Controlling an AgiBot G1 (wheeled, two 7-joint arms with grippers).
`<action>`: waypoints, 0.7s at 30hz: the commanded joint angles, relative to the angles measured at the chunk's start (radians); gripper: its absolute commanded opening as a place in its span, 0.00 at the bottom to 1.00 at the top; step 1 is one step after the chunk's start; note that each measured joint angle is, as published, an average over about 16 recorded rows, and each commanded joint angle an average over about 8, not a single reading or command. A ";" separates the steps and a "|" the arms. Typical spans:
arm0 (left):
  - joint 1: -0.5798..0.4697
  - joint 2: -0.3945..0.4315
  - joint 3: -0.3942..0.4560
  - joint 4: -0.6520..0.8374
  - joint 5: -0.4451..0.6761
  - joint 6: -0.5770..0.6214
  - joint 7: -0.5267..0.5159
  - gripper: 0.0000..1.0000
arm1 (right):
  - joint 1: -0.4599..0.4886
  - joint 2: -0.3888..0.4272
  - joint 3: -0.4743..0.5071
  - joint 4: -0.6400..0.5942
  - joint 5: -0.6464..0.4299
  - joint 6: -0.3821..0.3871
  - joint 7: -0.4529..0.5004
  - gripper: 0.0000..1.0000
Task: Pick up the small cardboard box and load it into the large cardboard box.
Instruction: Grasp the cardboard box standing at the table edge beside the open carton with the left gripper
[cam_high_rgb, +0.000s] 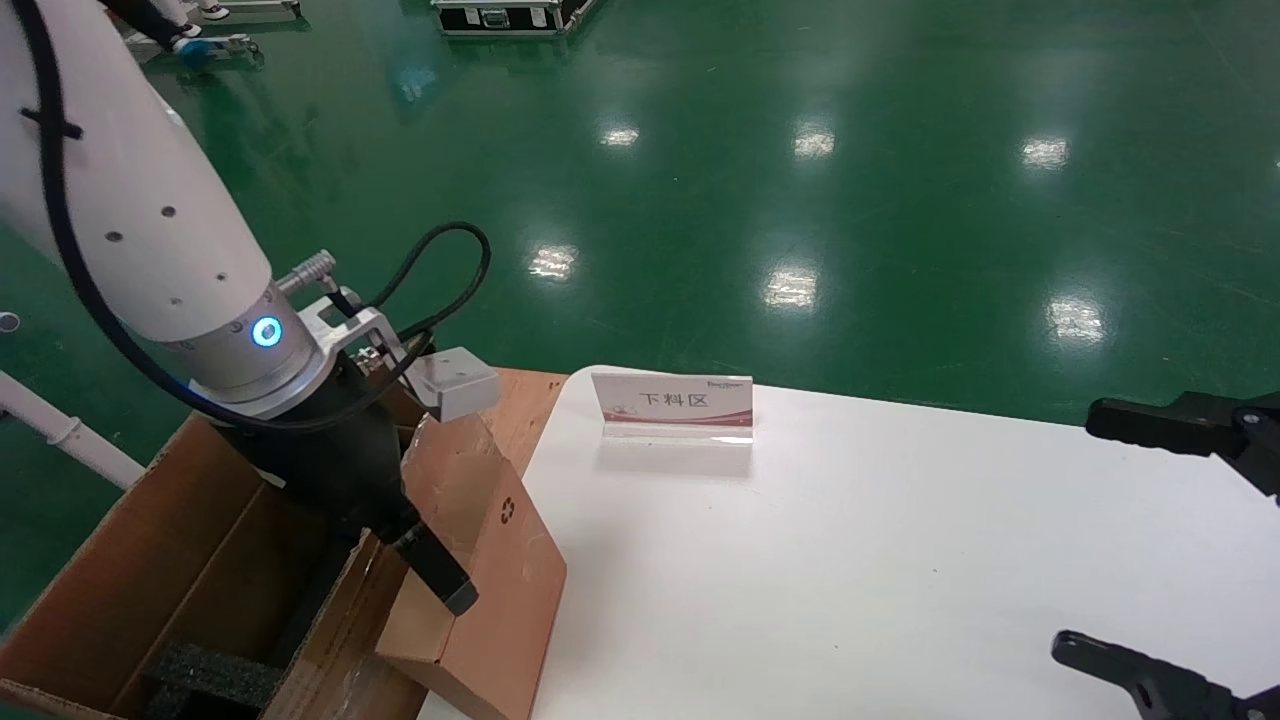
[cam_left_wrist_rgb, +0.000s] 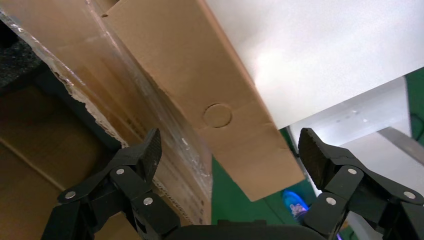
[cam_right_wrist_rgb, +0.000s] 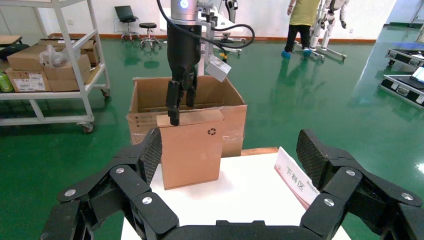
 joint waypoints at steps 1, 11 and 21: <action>-0.012 -0.002 0.014 0.000 -0.018 -0.006 -0.002 1.00 | 0.000 0.000 0.000 0.000 0.000 0.000 0.000 1.00; 0.004 -0.030 0.055 0.000 -0.020 -0.054 0.014 1.00 | 0.000 0.000 -0.001 0.000 0.001 0.000 0.000 1.00; 0.044 -0.054 0.067 -0.001 0.012 -0.126 0.034 1.00 | 0.000 0.001 -0.002 0.000 0.001 0.001 -0.001 1.00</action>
